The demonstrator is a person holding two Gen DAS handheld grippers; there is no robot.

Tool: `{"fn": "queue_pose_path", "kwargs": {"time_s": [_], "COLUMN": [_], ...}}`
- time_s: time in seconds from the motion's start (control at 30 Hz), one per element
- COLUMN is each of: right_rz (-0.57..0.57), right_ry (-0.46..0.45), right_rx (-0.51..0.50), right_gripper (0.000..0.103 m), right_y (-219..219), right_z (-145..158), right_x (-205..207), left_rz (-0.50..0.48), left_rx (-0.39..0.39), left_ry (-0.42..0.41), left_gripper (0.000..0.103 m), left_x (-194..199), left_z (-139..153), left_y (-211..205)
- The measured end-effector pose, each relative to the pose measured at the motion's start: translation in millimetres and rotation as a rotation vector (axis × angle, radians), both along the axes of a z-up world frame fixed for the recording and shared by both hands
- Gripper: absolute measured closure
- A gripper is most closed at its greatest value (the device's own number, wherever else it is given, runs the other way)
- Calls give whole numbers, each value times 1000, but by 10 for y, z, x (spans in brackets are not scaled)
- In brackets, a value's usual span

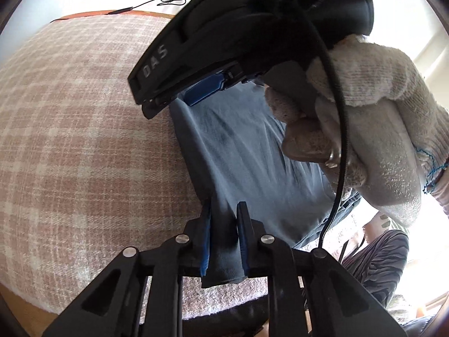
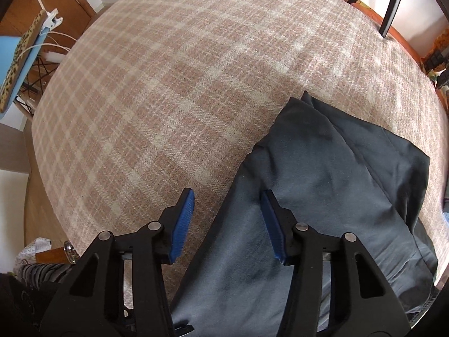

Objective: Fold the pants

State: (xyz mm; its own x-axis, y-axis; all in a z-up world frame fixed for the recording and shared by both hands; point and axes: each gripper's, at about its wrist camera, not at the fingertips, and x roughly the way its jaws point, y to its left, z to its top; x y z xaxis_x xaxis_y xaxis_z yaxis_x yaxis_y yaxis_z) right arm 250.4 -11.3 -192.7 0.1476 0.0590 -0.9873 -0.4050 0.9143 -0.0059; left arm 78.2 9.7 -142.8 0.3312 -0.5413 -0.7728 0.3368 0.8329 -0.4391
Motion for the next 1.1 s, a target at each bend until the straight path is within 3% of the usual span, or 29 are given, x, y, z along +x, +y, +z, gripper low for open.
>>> {"fn": "queue_pose_path", "kwargs": {"time_s": [0.03, 0.1, 0.2, 0.43, 0.67, 0.77, 0.8, 0.83, 1.1], "right_rz": [4, -5, -22, -30, -31, -41, -47, -50, -69], "right_ry": [-7, -9, 11, -13, -32, -35, -36, -38, -80], "right_rx": [-19, -32, 7, 49, 92, 119, 129, 140, 246], "right_gripper": [66, 86, 95, 98, 98, 98, 98, 98, 99], "right_y": [12, -4, -68, -147, -278, -310, -330, -346, -636], "right_z": [-5, 1, 26, 64, 190, 224, 231, 229, 542], "right_x": [2, 26, 58, 0, -20, -47, -52, -52, -183], "left_rz": [-5, -14, -9, 37, 35, 26, 26, 20, -39], "left_rx": [12, 29, 57, 100, 137, 77, 70, 55, -4], "left_ry": [-10, -25, -22, 35, 20, 5, -9, -17, -100], "left_gripper": [89, 89, 89, 86, 85, 86, 98, 101, 102], "left_x": [-15, -48, -55, -80, -97, -11, -24, -28, -176], "left_z": [14, 39, 31, -82, -89, -98, -92, -88, 157], "left_y": [-26, -77, -189, -291, -329, -248, -250, -250, -397]}}
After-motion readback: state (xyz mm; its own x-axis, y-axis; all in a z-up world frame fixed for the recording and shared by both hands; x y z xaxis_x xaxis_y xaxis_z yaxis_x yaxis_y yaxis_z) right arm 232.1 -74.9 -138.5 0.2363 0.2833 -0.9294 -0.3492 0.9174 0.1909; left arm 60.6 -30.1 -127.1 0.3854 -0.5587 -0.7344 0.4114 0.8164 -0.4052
